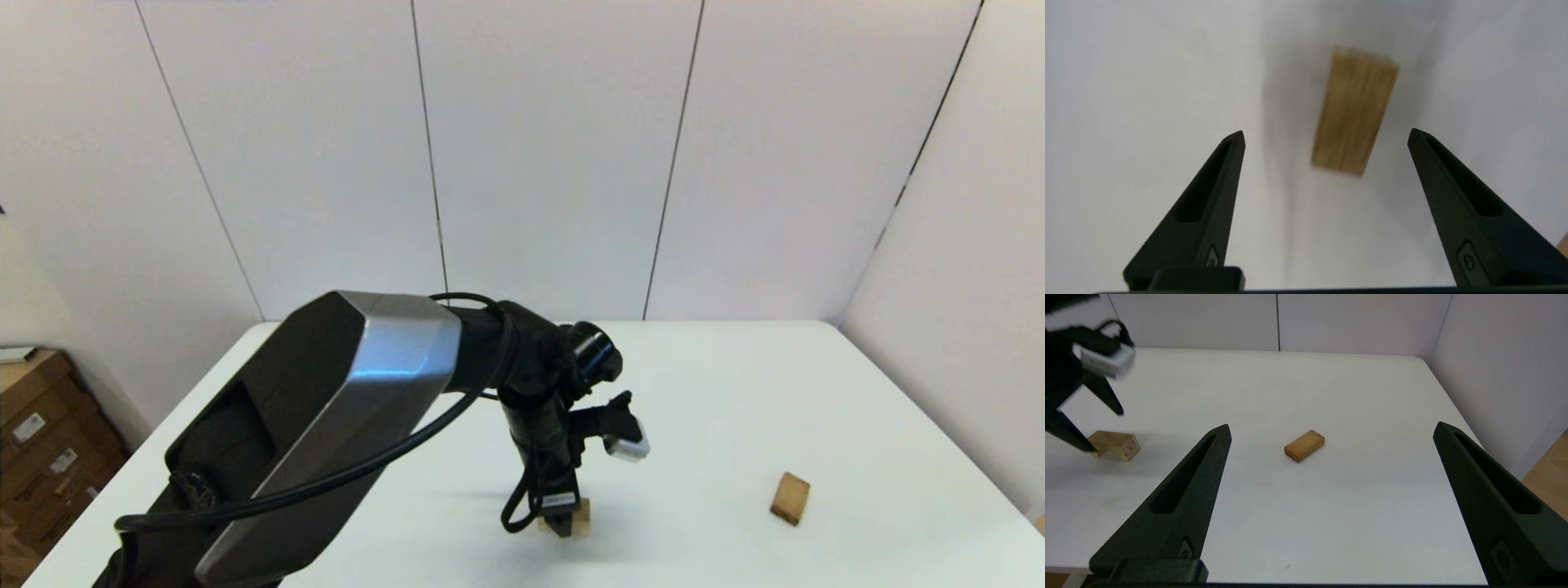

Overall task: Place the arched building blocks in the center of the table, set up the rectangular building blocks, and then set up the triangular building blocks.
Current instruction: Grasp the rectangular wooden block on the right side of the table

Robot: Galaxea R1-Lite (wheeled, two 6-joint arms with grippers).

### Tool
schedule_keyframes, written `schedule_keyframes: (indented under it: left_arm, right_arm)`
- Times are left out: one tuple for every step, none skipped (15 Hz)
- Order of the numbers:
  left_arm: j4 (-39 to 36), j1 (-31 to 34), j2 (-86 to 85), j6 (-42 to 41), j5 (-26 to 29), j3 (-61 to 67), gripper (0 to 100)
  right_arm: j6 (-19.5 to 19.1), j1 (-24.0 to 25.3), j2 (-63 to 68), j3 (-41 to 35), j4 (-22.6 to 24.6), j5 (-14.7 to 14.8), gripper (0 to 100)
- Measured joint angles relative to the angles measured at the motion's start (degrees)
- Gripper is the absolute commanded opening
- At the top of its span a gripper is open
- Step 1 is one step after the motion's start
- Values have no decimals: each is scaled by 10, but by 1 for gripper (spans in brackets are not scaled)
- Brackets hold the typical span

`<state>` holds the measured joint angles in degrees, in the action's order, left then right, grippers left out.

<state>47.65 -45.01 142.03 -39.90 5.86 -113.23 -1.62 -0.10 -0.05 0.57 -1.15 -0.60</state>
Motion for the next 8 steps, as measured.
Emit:
schedule_keyframes:
  left_arm:
    - [5,6,-15,8,-1,0,100]
    - [9,11,-31,19,-1,0,100]
    - [17,16,-52,34,-2,0,100]
    - [28,23,-73,50,-1,0,100]
    - [41,32,-96,68,-2,0,100]
    - [54,42,-124,92,-2,0,100]
    - [64,49,-152,120,-2,2,100]
    - [74,56,-182,151,-6,4,100]
  right_arm:
    - [0,0,0,0,0,0,100]
    - [0,0,0,0,0,0,100]
    - [0,0,0,0,0,0,100]
    - [0,0,0,0,0,0,100]
    - [0,0,0,0,0,0,100]
    - [0,0,0,0,0,0,100]
    - [0,0,0,0,0,0,100]
    - [0,0,0,0,0,0,100]
